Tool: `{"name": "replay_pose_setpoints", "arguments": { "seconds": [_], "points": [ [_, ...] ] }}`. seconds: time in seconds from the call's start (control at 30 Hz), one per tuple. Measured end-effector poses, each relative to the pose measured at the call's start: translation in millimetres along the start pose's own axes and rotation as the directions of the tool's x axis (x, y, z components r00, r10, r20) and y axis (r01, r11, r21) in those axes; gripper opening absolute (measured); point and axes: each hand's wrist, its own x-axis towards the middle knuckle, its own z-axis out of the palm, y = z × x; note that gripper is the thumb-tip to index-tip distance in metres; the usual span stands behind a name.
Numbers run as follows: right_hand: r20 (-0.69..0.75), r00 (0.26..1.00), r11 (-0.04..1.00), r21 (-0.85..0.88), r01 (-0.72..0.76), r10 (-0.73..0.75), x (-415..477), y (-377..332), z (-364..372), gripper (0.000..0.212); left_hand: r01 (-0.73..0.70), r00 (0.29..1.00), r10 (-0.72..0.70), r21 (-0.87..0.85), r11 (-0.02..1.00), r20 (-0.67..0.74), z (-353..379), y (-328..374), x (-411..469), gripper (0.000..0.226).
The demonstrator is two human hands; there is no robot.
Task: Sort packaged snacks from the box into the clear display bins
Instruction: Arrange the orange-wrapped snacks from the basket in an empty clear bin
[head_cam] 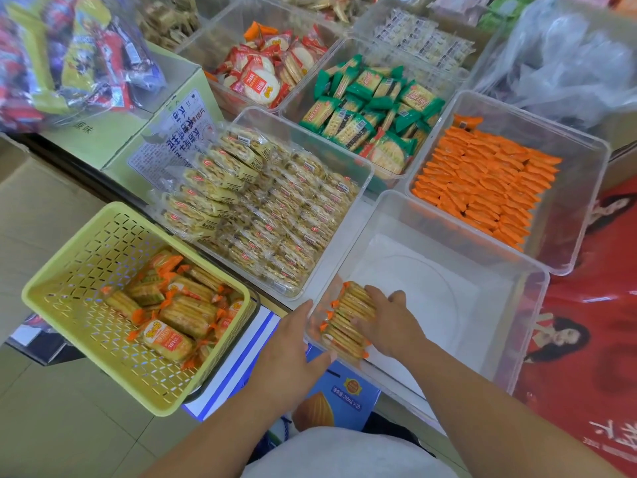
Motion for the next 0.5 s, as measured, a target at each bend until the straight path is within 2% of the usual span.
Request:
{"name": "replay_pose_setpoints", "arguments": {
  "seconds": [0.1,0.23,0.4,0.5],
  "points": [
    [0.110,0.992,0.978,0.194,-0.078,0.058,1,-11,0,0.095,0.020,1.000,-0.020,-0.023,1.000,0.003,1,0,0,0.093],
    [0.169,0.981,0.935,0.320,-0.150,0.099,-3,-20,1,0.109,0.041,0.999,-0.040,-0.059,0.997,0.008,2,0,0,0.092],
    [0.022,0.999,0.951,0.306,-0.053,0.048,-10,-17,10,0.101,0.053,0.999,-0.052,-0.109,0.993,0.014,1,0,1,0.090],
    [0.004,1.000,0.973,0.229,0.001,-0.002,-11,-16,13,0.102,0.061,0.998,-0.060,-0.102,0.993,0.011,1,2,1,0.090]
  ]
}}
